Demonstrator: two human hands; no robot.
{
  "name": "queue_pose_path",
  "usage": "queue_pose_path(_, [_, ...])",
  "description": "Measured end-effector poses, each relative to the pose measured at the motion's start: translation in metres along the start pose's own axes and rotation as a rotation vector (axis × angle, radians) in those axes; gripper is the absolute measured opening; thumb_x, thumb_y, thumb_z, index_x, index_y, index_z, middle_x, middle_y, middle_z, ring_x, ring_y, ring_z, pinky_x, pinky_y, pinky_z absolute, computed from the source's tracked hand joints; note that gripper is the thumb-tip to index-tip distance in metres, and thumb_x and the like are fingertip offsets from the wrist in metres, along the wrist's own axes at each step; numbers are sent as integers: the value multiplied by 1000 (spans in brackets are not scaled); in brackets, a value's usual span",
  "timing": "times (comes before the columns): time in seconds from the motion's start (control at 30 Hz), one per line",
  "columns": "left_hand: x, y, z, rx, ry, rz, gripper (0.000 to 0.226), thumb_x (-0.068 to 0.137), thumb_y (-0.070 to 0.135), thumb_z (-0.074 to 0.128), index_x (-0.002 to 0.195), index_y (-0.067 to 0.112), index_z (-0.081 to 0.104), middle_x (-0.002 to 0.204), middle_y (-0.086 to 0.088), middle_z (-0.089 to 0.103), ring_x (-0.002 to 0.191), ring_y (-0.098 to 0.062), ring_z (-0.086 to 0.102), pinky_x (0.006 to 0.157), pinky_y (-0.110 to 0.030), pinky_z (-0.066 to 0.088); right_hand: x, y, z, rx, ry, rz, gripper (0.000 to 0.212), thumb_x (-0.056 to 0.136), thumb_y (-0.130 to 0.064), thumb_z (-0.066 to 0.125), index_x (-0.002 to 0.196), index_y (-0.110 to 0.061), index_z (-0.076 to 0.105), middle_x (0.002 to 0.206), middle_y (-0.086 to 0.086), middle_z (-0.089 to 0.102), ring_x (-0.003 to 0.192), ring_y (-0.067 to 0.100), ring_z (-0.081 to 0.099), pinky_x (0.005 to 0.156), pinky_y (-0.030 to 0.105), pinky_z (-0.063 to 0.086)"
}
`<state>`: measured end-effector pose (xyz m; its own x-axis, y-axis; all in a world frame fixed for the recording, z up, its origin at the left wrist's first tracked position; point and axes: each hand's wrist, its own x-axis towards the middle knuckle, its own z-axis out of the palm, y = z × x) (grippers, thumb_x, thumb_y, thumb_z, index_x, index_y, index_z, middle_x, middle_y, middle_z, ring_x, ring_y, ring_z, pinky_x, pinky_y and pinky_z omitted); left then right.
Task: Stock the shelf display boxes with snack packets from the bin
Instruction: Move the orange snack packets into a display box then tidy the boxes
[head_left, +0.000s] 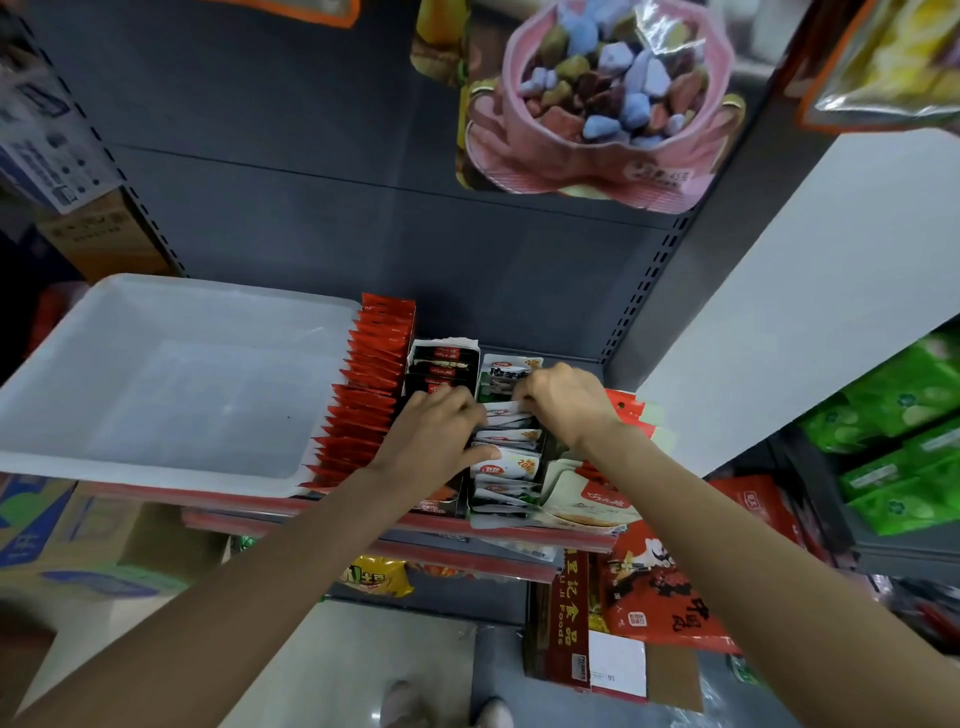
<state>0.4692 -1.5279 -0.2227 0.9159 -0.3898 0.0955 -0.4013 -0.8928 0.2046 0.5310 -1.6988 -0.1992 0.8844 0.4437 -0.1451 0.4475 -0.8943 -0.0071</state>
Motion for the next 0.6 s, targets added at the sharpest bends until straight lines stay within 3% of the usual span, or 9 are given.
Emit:
queue_pose_path(0.1, [1, 1, 0, 17, 20, -35, 53, 87, 54, 52, 124, 16, 55, 122, 1, 47, 115, -16, 41, 95, -29, 31, -2, 1, -2, -14, 33, -20, 17, 90, -12, 51, 91, -25, 63, 95, 6, 65, 93, 32, 60, 66, 30, 36])
queue_pose_path(0.2, [3, 3, 0, -17, -42, 23, 46, 91, 49, 51, 125, 17, 52, 123, 3, 52, 115, -14, 44, 97, -26, 31, -4, 2, 2, -18, 56, 19, 22, 93, -14, 49, 107, -24, 61, 101, 7, 66, 96, 32, 60, 68, 30, 36])
queue_pose_path(0.3, [4, 0, -4, -111, -106, 34, 36, 91, 40, 55, 116, 14, 55, 114, -1, 62, 107, -15, 54, 94, -26, 39, -4, -2, 1, 23, 124, 26, 27, 90, -5, 49, 114, -18, 47, 102, 5, 60, 88, 32, 60, 64, 33, 37])
queue_pose_path(0.43, [3, -1, -3, -187, -113, 37, 41, 88, 37, 61, 123, 18, 52, 110, -2, 67, 104, -18, 61, 94, -32, 44, -2, 0, -1, 22, 79, -29, 24, 86, 0, 51, 92, -23, 46, 107, 2, 48, 88, 29, 60, 65, 29, 34])
queue_pose_path(0.5, [1, -3, -2, -174, -120, 52, 46, 90, 38, 57, 133, 21, 51, 117, 0, 66, 109, -15, 59, 99, -29, 40, -1, 3, -2, 15, 25, -35, 14, 90, -8, 53, 91, -22, 55, 113, 0, 48, 98, 26, 59, 72, 30, 39])
queue_pose_path(0.53, [1, -4, -2, -160, -124, 67, 44, 92, 39, 55, 133, 23, 52, 121, 2, 64, 112, -13, 57, 99, -27, 36, 0, 4, -3, 19, 1, -49, 14, 91, -14, 55, 101, -23, 62, 119, -1, 48, 106, 23, 57, 81, 31, 42])
queue_pose_path(0.6, [1, -5, -2, -145, -135, 83, 39, 94, 39, 51, 131, 25, 55, 123, 5, 63, 113, -11, 54, 96, -23, 30, 1, 5, -3, 7, -51, -91, 29, 90, -24, 59, 119, -26, 62, 129, -2, 44, 119, 19, 47, 97, 32, 38])
